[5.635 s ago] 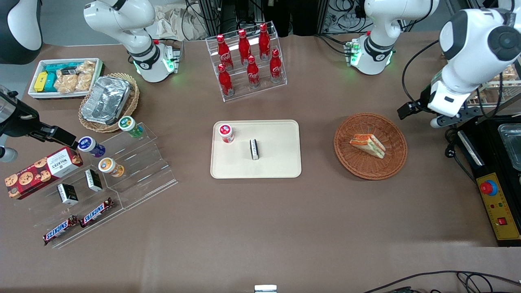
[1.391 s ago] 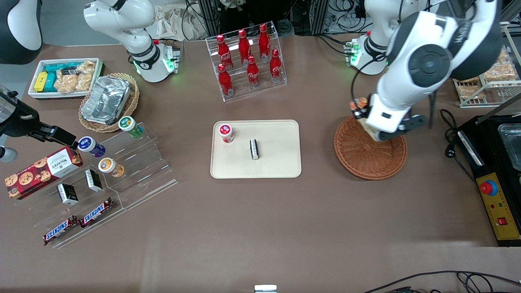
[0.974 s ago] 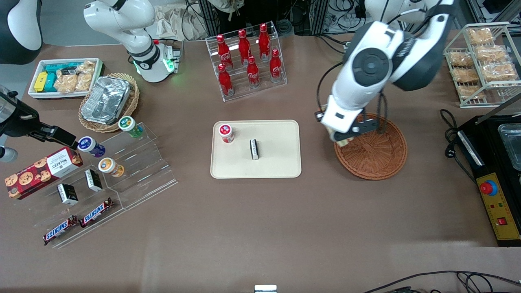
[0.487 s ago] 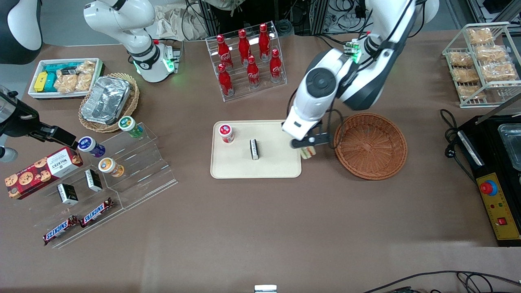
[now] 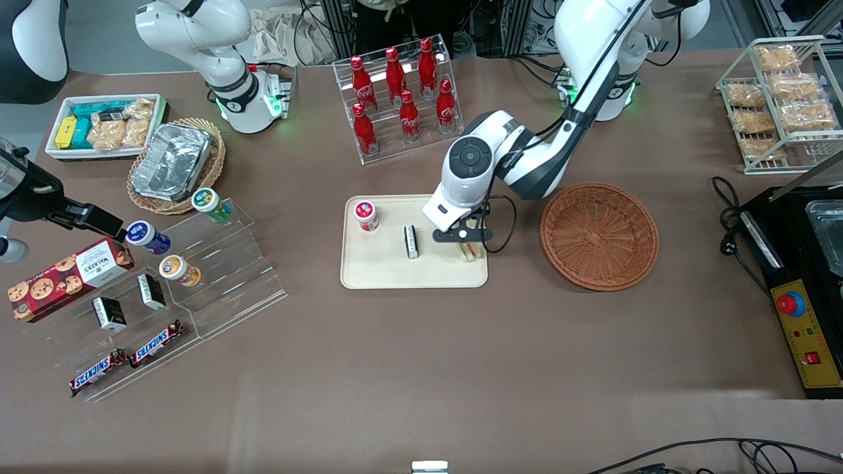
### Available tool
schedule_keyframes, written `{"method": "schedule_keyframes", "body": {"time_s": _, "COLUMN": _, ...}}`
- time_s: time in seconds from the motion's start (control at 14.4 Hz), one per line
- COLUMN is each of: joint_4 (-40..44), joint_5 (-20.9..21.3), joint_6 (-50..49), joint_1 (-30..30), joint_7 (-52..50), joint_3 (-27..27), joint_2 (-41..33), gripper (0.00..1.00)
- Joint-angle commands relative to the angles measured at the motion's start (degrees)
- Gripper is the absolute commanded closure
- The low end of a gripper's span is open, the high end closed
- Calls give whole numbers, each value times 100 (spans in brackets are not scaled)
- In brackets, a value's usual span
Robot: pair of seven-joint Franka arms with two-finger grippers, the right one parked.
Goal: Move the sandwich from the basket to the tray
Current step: 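Carry the held sandwich over the white tray beside the black box, then lower the sandwich onto the tray and open the left gripper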
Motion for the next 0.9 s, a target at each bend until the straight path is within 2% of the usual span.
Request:
{"method": "schedule_keyframes", "body": {"time_s": 0.0, "joint_4": -399, "joint_5": 399, "joint_6": 477, "joint_1": -82, "joint_7": 93, "joint_3": 39, "joint_2": -55, "gripper": 100}}
{"method": "schedule_keyframes", "body": {"time_s": 0.14, "joint_4": -426, "joint_5": 444, "joint_6": 514, "joint_1": -82, "joint_7": 93, "joint_3": 48, "joint_2": -29, "gripper": 100}}
{"method": "schedule_keyframes", "body": {"time_s": 0.21, "joint_4": -418, "joint_5": 435, "joint_6": 514, "joint_1": -82, "joint_7": 58, "joint_3": 48, "joint_2": -29, "gripper": 87}}
{"method": "schedule_keyframes", "body": {"time_s": 0.28, "joint_4": -418, "joint_5": 435, "joint_6": 505, "joint_1": -74, "joint_7": 23, "joint_3": 39, "joint_2": -29, "gripper": 40}}
{"method": "schedule_keyframes", "body": {"time_s": 0.35, "joint_4": -418, "joint_5": 435, "joint_6": 505, "joint_1": -74, "joint_7": 5, "joint_3": 48, "joint_2": -29, "gripper": 2}}
{"method": "schedule_keyframes", "body": {"time_s": 0.63, "joint_4": -356, "joint_5": 426, "joint_6": 435, "joint_1": 14, "joint_7": -705, "joint_3": 83, "joint_2": -195, "gripper": 1}}
{"method": "schedule_keyframes", "body": {"time_s": 0.83, "joint_4": -260, "joint_5": 444, "joint_6": -55, "joint_1": 128, "joint_7": -708, "joint_3": 179, "joint_2": -336, "gripper": 1}}
